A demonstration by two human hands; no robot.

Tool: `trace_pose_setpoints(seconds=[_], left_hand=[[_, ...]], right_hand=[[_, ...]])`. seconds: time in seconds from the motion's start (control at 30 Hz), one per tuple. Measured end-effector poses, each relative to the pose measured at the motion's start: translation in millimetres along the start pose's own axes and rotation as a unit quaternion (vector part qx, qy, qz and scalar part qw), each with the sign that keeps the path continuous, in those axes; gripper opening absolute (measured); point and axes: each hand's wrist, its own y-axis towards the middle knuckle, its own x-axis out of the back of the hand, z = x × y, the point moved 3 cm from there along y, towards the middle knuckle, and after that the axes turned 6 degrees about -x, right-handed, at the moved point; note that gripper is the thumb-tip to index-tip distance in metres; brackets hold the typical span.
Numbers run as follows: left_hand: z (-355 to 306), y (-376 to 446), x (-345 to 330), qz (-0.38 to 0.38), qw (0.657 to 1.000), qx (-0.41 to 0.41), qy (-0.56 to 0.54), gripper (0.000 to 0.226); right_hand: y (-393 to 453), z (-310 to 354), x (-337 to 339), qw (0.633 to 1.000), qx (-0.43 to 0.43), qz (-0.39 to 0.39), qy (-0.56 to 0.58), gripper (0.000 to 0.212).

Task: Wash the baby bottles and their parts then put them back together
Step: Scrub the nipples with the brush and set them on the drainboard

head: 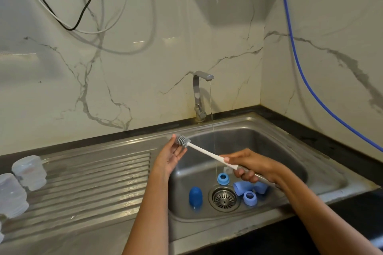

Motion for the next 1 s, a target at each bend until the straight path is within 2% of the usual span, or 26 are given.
trace_pose_setpoints(seconds=[0.03, 0.07, 0.1, 0.13, 0.17, 0.2, 0.23, 0.27, 0.3, 0.33, 0.37, 0.43, 0.5, 0.6, 0.67, 0.77, 0.8, 0.87, 0.93, 1.0], left_hand=[[0.6, 1.1, -1.5, 0.001, 1.0, -0.009, 0.01, 0.009], [1.4, 1.5, -1.6, -0.006, 0.999, -0.018, 0.03, 0.01], [1.3, 1.6, -0.8, -0.019, 0.998, -0.027, 0.053, 0.012], [1.3, 2.0, -0.1, -0.033, 0.996, -0.034, 0.07, 0.014], [1.7, 2.3, 1.1, -0.044, 0.995, -0.039, 0.079, 0.015], [1.7, 1.8, 2.6, -0.052, 0.994, -0.043, 0.085, 0.015], [2.5, 1.8, 3.4, -0.053, 0.993, -0.044, 0.093, 0.015], [3.0, 1.9, 3.8, -0.048, 0.993, -0.043, 0.102, 0.014], [3.7, 2.0, 2.9, -0.039, 0.993, -0.042, 0.106, 0.014], [4.6, 1.9, 0.4, -0.027, 0.994, -0.04, 0.099, 0.015], [4.3, 2.2, -2.5, -0.013, 0.996, -0.043, 0.08, 0.014], [1.6, 1.4, -10.7, 0.012, 0.998, -0.055, 0.026, 0.015], [-1.1, 0.9, -15.4, 0.01, 0.997, -0.071, -0.006, 0.015], [-1.7, -0.8, -14.5, -0.027, 0.995, -0.099, -0.002, 0.014], [0.0, -2.8, -13.1, -0.063, 0.992, -0.113, 0.007, 0.021], [4.6, -7.6, -15.1, -0.101, 0.987, -0.124, 0.025, 0.034], [6.2, -9.3, -15.5, -0.108, 0.986, -0.126, 0.03, 0.03], [8.6, -12.0, -17.6, -0.103, 0.987, -0.12, 0.036, 0.019], [8.1, -13.2, -22.3, -0.082, 0.99, -0.109, 0.022, 0.014], [5.9, -12.6, -26.3, -0.068, 0.992, -0.103, -0.001, 0.009]], right_hand=[[0.9, 1.0, -1.7, 0.999, 0.009, -0.016, -0.028, 0.03], [3.1, 3.7, -3.1, 0.991, 0.045, -0.055, -0.117, 0.031], [5.6, 8.7, -5.4, 0.958, 0.09, -0.109, -0.251, 0.034], [7.8, 13.3, -7.7, 0.904, 0.125, -0.151, -0.379, 0.037], [9.8, 17.1, -8.3, 0.858, 0.138, -0.181, -0.46, 0.04], [10.5, 17.8, -7.8, 0.839, 0.142, -0.195, -0.488, 0.042], [9.7, 16.1, -9.1, 0.85, 0.144, -0.186, -0.471, 0.041], [9.4, 12.7, -10.5, 0.893, 0.14, -0.156, -0.399, 0.038], [9.4, 7.7, -10.6, 0.946, 0.119, -0.112, -0.279, 0.032], [9.3, 2.3, -8.6, 0.985, 0.073, -0.068, -0.142, 0.028], [7.7, 0.1, -6.6, 0.999, 0.017, -0.028, -0.031, 0.027], [3.3, 0.6, -1.3, 0.994, -0.057, 0.041, 0.081, 0.03], [2.9, 1.7, -0.5, 0.993, -0.064, 0.054, 0.087, 0.031], [5.2, 4.8, -3.5, 0.997, 0.047, -0.052, -0.042, 0.028], [7.6, 8.1, 1.1, 0.969, 0.127, -0.126, -0.172, 0.023], [7.2, 10.0, 9.8, 0.925, 0.155, -0.172, -0.301, 0.022], [6.4, 8.1, 10.8, 0.927, 0.156, -0.168, -0.296, 0.022], [5.0, 0.4, 13.0, 0.961, 0.143, -0.131, -0.197, 0.019], [4.4, -6.1, 16.2, 0.99, 0.093, -0.082, -0.066, 0.02], [3.8, -9.4, 18.4, 0.998, 0.04, -0.052, -0.009, 0.021]])
